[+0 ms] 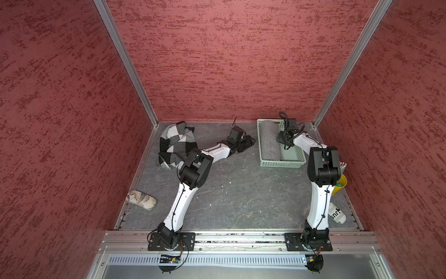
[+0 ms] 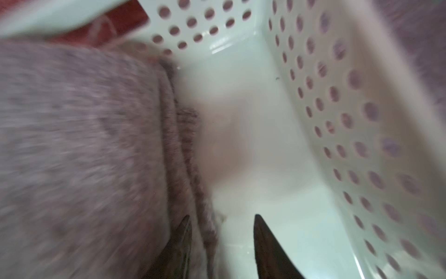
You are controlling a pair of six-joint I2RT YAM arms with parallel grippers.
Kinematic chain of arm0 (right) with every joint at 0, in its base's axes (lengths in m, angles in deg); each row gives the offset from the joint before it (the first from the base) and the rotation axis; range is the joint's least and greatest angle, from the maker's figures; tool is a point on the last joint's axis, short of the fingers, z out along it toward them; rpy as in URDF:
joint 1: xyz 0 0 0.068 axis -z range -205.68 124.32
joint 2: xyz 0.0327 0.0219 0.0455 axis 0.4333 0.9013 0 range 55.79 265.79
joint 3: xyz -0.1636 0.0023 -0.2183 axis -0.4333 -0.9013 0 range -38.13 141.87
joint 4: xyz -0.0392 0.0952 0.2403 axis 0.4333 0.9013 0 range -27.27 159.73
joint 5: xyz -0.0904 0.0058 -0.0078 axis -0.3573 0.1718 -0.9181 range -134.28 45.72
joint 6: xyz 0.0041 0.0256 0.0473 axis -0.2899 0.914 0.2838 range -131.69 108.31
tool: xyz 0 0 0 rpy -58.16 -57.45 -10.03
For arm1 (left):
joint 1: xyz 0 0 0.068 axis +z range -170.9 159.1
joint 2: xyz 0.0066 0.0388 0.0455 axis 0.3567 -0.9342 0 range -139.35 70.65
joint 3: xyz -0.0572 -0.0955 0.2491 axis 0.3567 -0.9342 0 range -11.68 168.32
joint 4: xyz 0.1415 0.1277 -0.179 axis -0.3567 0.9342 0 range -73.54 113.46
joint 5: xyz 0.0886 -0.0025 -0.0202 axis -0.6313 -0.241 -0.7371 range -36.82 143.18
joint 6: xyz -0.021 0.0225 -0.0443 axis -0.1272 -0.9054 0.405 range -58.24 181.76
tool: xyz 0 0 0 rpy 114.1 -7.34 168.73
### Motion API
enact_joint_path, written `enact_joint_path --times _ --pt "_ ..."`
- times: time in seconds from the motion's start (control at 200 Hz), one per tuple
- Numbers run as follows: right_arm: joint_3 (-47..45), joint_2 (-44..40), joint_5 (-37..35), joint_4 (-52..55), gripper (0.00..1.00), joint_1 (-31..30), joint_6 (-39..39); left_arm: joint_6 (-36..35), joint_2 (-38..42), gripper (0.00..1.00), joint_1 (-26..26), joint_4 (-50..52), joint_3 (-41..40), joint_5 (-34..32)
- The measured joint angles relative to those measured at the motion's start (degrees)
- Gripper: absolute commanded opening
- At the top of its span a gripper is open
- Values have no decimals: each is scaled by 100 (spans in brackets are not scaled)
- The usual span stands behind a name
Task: Roll up the scarf and place it into the basket
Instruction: Place the scarf in the basket.
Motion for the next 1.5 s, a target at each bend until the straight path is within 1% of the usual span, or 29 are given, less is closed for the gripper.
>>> enact_joint_path --times 0.1,0.376,0.496,0.656,0.792,0.897,0.927,0.967,1.002,1.042,1.167,1.268,1.338,1.398,1.498 --pt "138 260 227 -35 40 13 -2 2 -157 66 -4 92 321 101" --pt "308 299 879 -177 40 -70 -4 -2 -632 66 -50 439 1163 317" --pt "455 426 1102 -210 41 -138 -15 0 -804 66 -85 627 1390 398" --pt "776 664 977 -17 47 -149 -15 0 -1141 67 -101 887 1969 483" --pt "916 621 782 197 50 9 -17 0 -1198 68 -85 1021 2122 562" --pt "887 393 629 396 52 168 -111 2 -1191 73 -85 984 2083 678" --pt "833 267 603 417 52 201 -149 7 -1152 78 -85 920 1978 715" --pt "726 44 570 455 53 254 -186 35 -1082 88 -83 844 1805 748" --pt "597 -188 555 461 54 284 -219 59 -997 94 -83 785 1624 782" --pt "433 -483 538 472 54 295 -236 28 -861 100 -66 734 1381 824" --pt "-76 -1432 531 433 54 208 -284 -7 -190 99 -11 645 542 879" --pt "-579 -2107 533 323 50 4 -295 -131 780 100 129 575 -339 831" --pt "-929 -2485 535 271 49 -271 -291 -286 1622 100 289 505 -999 662" --pt "-1141 -2684 514 249 48 -629 -291 -470 2446 99 496 457 -1611 459" --pt "-1274 -2767 468 208 47 -1419 -289 -750 3731 100 1056 505 -2474 155"
